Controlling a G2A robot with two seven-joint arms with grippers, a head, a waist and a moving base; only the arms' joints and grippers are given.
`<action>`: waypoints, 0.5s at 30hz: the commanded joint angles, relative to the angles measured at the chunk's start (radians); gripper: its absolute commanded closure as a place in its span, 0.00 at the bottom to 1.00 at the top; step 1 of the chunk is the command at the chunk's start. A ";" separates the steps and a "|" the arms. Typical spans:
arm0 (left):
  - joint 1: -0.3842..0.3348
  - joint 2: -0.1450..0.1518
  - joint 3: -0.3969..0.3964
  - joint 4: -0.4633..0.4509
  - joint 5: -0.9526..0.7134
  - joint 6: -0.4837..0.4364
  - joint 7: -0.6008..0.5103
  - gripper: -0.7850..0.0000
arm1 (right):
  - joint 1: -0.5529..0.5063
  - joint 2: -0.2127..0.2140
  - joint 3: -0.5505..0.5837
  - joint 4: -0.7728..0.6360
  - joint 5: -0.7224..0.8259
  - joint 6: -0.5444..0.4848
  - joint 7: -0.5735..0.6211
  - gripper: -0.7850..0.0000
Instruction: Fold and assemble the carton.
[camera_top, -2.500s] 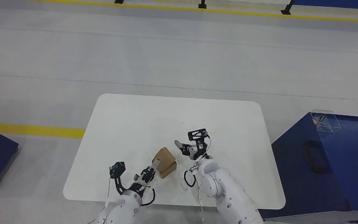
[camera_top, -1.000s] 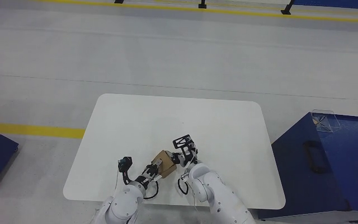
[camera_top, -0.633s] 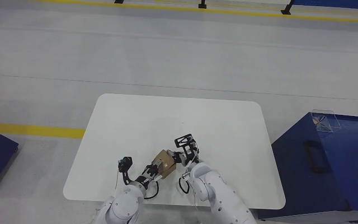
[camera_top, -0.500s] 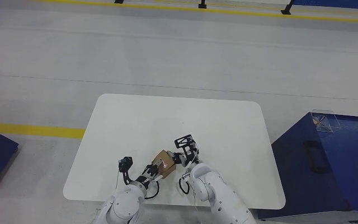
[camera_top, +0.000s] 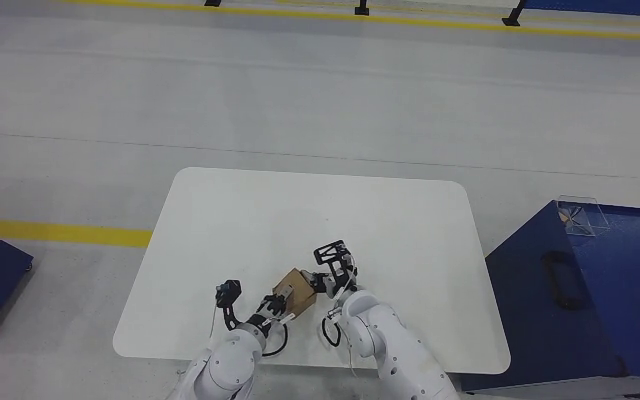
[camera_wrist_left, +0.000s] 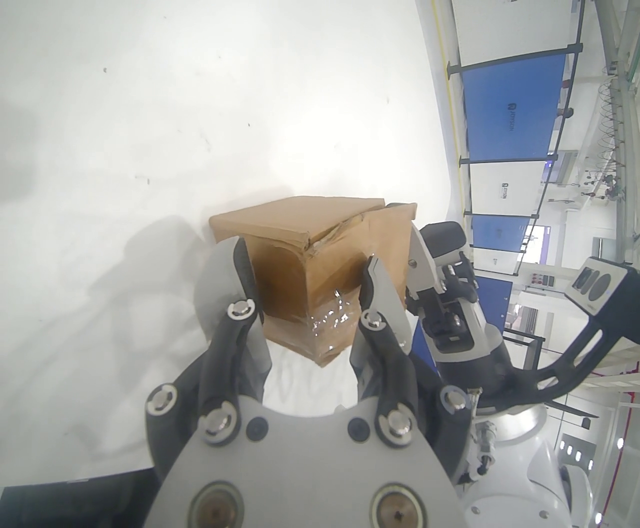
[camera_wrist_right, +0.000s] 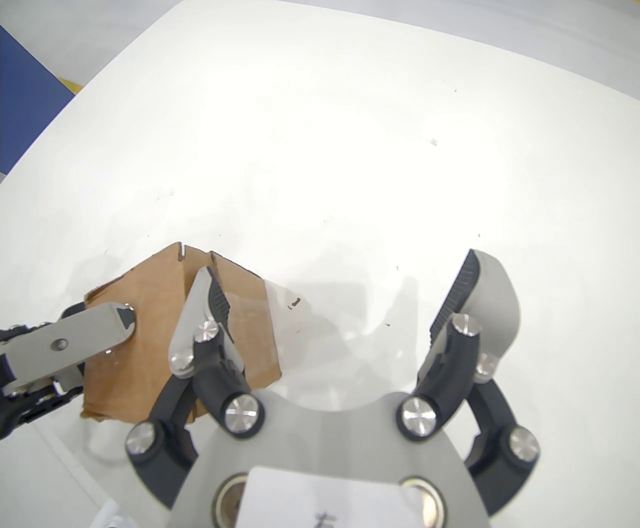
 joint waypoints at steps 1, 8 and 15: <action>-0.005 -0.001 0.004 0.007 0.002 0.008 0.002 0.55 | 0.001 -0.001 0.001 0.002 0.001 0.000 0.002 0.00; -0.014 -0.003 0.014 0.016 0.009 0.022 0.012 0.56 | -0.009 -0.001 0.017 -0.015 0.019 0.000 -0.032 0.00; -0.005 -0.004 0.010 -0.001 0.002 0.021 0.020 0.55 | -0.050 0.008 0.018 -0.066 -0.038 -0.039 -0.004 0.00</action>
